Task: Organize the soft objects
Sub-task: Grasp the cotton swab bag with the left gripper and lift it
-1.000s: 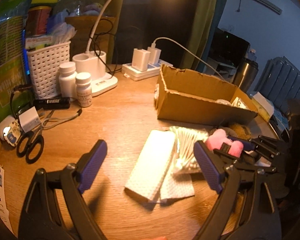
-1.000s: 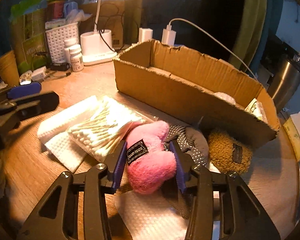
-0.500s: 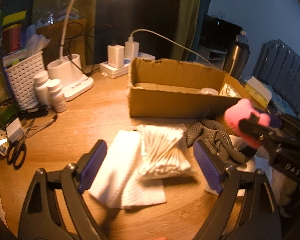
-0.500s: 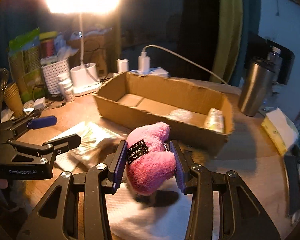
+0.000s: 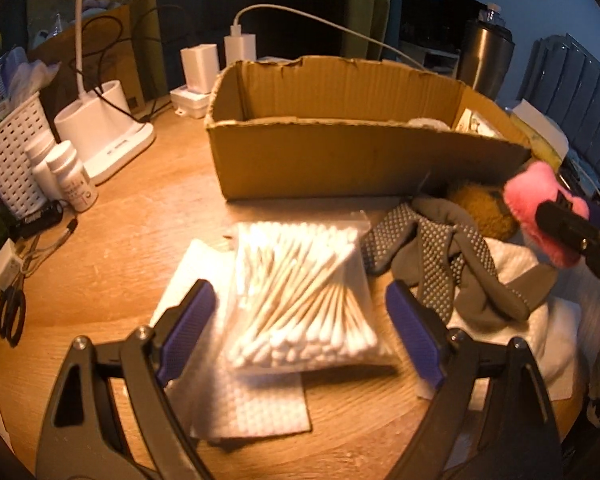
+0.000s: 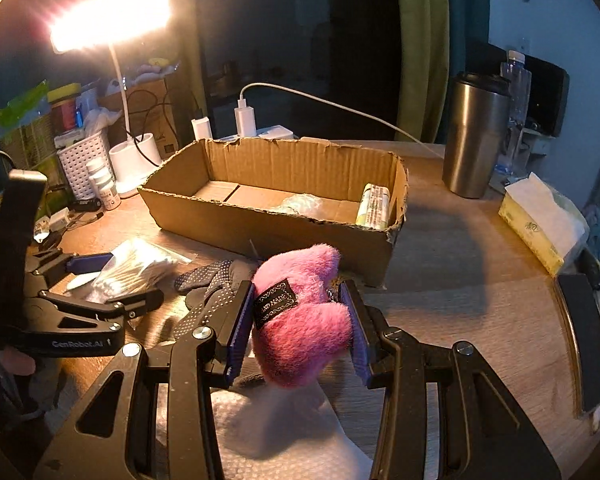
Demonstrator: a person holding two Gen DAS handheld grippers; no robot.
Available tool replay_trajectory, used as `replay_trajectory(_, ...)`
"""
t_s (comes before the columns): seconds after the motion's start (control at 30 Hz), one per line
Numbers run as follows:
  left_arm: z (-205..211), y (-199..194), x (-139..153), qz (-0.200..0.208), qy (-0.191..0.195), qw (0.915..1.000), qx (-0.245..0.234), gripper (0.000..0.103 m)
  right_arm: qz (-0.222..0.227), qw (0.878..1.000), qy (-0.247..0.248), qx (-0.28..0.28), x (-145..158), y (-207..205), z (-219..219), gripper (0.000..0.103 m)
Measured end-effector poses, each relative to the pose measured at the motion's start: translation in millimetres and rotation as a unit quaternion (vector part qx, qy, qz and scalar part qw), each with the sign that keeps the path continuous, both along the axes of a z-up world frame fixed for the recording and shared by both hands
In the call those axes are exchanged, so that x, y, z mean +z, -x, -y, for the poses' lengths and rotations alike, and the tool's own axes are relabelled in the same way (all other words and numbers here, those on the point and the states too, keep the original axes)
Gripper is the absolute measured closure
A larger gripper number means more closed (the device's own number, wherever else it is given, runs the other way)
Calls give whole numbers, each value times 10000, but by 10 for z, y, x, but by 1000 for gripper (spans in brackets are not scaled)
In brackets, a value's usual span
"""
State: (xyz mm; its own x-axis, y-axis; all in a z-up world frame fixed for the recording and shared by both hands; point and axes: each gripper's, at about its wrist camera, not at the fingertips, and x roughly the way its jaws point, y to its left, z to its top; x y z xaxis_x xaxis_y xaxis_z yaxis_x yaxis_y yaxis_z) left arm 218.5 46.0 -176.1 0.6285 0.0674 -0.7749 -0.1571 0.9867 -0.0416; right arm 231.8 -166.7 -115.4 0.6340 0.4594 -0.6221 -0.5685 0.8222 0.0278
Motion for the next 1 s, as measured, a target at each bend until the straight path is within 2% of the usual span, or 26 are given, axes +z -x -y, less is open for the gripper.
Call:
replay_trajectory(0.03, 2, 0, -2, 10, 15, 10000, -15, 24, 3, 10000, -15, 9, 3, 1, 7, 58)
replay_trajectory(0.07, -1, -10, -4, 4, 27, 10000, -7, 38, 9, 10000, -28, 21, 6, 3, 11, 58)
replay_trajectory(0.2, -15, 24, 31, 87, 110, 9999, 5, 47, 33, 9999, -81, 58, 31, 15, 31, 58)
replay_trajectory(0.7, -28, 321, 384, 598, 258, 9978, -75, 53, 337, 9989, -69, 324, 199, 262, -32, 58)
replay_trajectory(1.0, -184, 538, 732, 1182, 458, 9919, 11, 53, 504, 9979, -76, 394, 315, 394, -62, 58)
